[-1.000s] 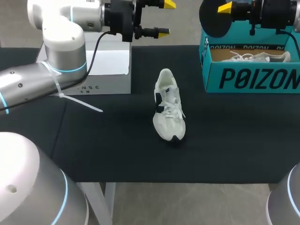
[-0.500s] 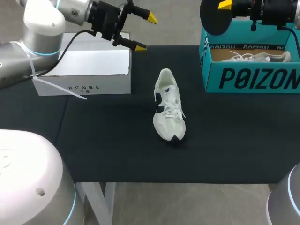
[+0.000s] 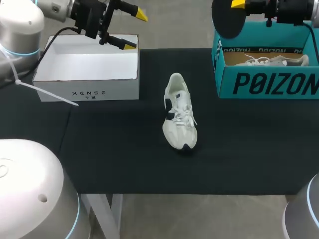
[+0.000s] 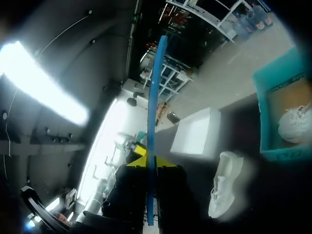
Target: Take the shoe out of the shoebox, open the shoe tongue, remove and reinsert the insole, then place the shoe into the shoebox
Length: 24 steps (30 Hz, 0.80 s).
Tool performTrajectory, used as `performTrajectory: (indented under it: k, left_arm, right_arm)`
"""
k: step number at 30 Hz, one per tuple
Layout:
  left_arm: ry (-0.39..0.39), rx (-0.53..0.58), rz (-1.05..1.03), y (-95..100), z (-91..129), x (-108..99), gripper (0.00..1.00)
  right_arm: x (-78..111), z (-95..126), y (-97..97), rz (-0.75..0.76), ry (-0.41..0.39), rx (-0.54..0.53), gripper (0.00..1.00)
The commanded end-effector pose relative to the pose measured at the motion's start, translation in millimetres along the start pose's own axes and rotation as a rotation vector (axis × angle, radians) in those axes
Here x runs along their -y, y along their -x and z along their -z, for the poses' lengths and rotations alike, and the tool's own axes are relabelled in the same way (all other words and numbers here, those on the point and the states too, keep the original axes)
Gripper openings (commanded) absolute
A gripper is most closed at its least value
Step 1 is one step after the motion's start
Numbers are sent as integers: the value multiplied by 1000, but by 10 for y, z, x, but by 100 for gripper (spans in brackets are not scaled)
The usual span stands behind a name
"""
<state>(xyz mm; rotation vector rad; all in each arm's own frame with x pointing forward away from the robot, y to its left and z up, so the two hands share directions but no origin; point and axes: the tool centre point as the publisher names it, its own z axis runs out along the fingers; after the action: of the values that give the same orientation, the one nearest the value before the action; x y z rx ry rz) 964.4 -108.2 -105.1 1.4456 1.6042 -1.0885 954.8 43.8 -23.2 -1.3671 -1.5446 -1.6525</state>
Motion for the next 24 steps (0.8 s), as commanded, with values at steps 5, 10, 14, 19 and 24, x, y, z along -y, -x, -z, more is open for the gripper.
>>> performTrajectory:
  k: [5,10,14,19,24]
  left_arm:
    - [20,2,19,7,10,72,100]
    - [20,2,19,7,10,72,100]
    - [20,2,19,7,10,72,100]
    - [20,2,19,7,10,72,100]
    - [20,2,19,7,10,72,100]
  right_arm:
    - [-311,-155,52,139,36,-13,0]
    - [-440,-284,124,152,24,-9,0]
    - [-461,-294,159,152,46,-28,0]
    - [-481,-253,162,158,68,-47,0]
    - [-487,-249,147,159,70,-55,0]
